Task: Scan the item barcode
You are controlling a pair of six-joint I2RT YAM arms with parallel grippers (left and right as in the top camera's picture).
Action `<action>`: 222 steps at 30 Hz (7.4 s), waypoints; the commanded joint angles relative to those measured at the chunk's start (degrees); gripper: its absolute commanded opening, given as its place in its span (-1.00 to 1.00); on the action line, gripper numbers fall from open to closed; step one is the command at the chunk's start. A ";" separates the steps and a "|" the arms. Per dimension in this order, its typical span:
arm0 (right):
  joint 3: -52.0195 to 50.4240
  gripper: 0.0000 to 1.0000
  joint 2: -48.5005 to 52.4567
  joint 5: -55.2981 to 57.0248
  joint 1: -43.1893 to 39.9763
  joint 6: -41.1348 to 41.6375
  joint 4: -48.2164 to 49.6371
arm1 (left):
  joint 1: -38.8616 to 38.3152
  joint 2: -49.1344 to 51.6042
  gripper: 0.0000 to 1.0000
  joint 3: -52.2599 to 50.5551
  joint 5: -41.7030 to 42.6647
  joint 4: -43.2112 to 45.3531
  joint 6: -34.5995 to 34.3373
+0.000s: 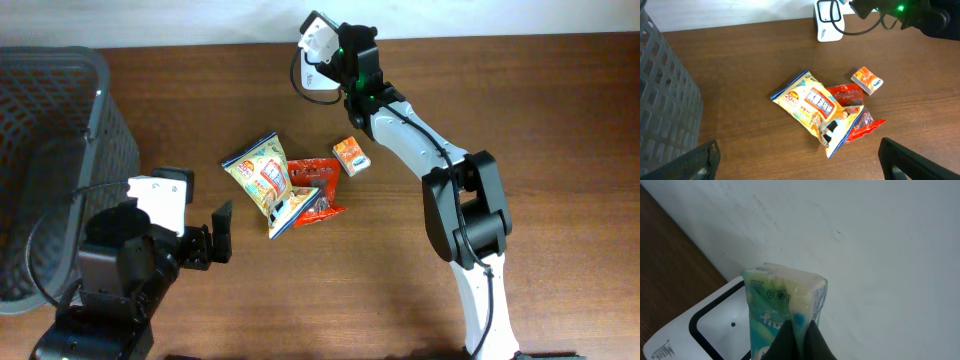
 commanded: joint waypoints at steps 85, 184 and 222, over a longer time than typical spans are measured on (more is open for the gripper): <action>1.60 0.98 -15.19 -51.63 -40.26 40.35 -57.59 | 0.35 -0.02 0.98 -0.17 0.66 0.13 1.11; -3.10 -0.29 -1.51 -31.43 -25.64 42.10 -79.78 | 0.35 -0.02 0.98 -0.17 0.66 0.13 1.11; 18.99 -0.92 9.11 14.91 2.99 -7.72 -20.65 | 0.35 -0.02 0.98 -0.17 0.66 0.13 1.11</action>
